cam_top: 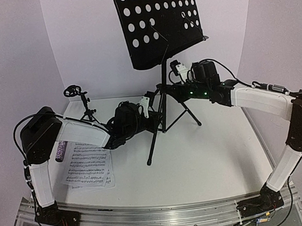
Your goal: Pack up the instrument practice props
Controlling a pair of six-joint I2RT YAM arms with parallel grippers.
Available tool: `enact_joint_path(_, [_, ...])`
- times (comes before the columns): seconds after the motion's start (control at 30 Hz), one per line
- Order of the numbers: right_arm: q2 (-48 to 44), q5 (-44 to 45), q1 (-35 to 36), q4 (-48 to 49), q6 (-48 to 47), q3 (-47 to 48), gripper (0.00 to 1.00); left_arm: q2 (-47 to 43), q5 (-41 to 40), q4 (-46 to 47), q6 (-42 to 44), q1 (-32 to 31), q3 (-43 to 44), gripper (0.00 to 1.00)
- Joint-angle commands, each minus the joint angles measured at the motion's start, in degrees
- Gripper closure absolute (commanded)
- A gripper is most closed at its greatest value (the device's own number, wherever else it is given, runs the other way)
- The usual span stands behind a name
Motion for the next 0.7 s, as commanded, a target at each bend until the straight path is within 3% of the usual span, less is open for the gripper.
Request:
enact_joint_path(0.0, [-1.6, -2.1, 0.7, 4.1, -28.5, -5.7, 1.00, 0.0, 7.8, 1.4, -1.5, 1.0, 1.8, 1.00])
enact_joint_path(0.1, [-1.4, -3.8, 0.8, 11.9, -39.0, -10.2, 1.00, 0.1, 9.0, 1.5, -1.8, 1.2, 1.9, 1.00])
enact_joint_path(0.23, [0.3, -2.4, 1.7, 15.0, -52.1, -11.3, 1.00, 0.1, 9.8, 1.2, -1.3, 1.8, 2.1, 1.00])
enact_joint_path(0.47, [4.0, 8.2, 4.3, 23.6, -76.0, -12.8, 1.00, 0.1, 10.4, 0.9, -0.5, 2.2, 1.9, 1.00])
enact_joint_path(0.67, [3.5, 11.2, 4.4, 24.7, -80.8, -13.3, 1.00, 0.0, 11.0, 0.8, -0.9, 2.7, 1.7, 1.00])
